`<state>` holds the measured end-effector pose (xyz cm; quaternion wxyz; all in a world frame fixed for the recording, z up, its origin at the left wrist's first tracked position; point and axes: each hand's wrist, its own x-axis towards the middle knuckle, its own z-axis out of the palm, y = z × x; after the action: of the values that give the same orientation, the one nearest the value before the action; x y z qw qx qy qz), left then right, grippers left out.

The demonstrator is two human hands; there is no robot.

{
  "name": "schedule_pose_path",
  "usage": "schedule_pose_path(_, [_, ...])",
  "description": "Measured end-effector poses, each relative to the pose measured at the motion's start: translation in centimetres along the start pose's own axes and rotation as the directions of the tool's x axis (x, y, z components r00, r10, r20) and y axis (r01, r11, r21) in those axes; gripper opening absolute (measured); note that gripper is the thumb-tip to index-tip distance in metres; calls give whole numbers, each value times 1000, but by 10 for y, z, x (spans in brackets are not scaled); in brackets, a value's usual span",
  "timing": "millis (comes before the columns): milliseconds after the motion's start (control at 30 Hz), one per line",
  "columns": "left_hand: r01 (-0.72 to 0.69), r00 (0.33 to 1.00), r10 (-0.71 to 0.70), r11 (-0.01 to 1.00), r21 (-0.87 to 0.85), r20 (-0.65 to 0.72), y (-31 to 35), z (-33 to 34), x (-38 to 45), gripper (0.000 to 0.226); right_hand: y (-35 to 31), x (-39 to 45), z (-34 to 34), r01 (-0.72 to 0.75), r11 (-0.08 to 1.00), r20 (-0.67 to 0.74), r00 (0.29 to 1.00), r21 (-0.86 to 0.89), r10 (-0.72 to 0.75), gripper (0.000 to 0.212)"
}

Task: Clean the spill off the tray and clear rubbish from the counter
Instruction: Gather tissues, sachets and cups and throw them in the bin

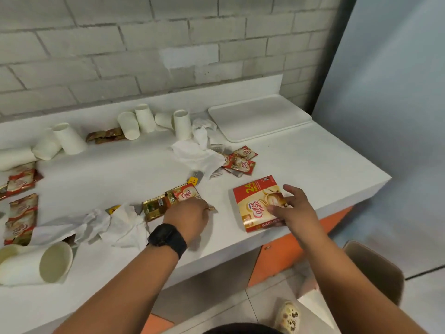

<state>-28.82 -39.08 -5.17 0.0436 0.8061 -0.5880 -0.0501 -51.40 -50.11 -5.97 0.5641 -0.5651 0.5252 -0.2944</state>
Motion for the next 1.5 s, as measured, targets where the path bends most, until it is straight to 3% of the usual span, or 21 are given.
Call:
schedule_pose_path(133, [41, 973, -72, 989, -144, -220, 9, -18, 8, 26, 4, -7, -20, 8, 1000, 2, 1000, 23, -8, 60])
schedule_pose_path(233, [-51, 936, -30, 974, -221, -351, 36, -40, 3, 25, 9, -9, -36, 15, 994, -49, 999, 111, -10, 54])
schedule_pose_path(367, [-204, 931, 67, 911, -359, -358, 96, -48, 3, 24, 19, -16, -74, 34, 961, -146, 989, 275, 6, 38])
schedule_pose_path(533, [-294, 953, 200, 798, -526, -229, 180, -27, 8, 24, 51, -27, -144, 11, 924, -339, 932, 383, 130, 36])
schedule_pose_path(667, [-280, 957, 267, 747, -603, -114, 249, 4, 10, 26, 94, -39, -218, -39, 945, -544, 810, 323, 219, 38])
schedule_pose_path(767, [-234, 954, 299, 755, -613, 4, 303, 33, 16, 27, 145, -41, -274, -201, 955, -590, 752, 220, 294, 41])
schedule_pose_path(967, [6, 933, 200, 822, -569, 299, 374, 110, 39, 25, 227, -8, -332, -439, 897, -519, 754, 58, 403, 37])
schedule_pose_path(1133, [159, 907, 92, 828, -537, 410, 402, 163, 52, 22, 278, 31, -351, -597, 802, -335, 758, -11, 559, 55])
schedule_pose_path(1267, [204, 872, 87, 830, -519, 482, 434, 197, 67, 22, 312, 32, -363, -661, 750, -250, 730, -25, 636, 46])
schedule_pose_path(1367, [237, 805, 125, 828, -508, 580, 453, 215, 74, 34, 324, 23, -371, -683, 730, -176, 721, -20, 670, 37])
schedule_pose_path(1433, [264, 734, 146, 838, -477, 663, 462, 217, 75, 43, 327, 17, -378, -680, 733, -170, 725, -27, 667, 26])
schedule_pose_path(1500, [267, 707, 144, 852, -450, 692, 462, 215, 73, 45, 326, 16, -381, -654, 756, -198, 746, -37, 636, 21])
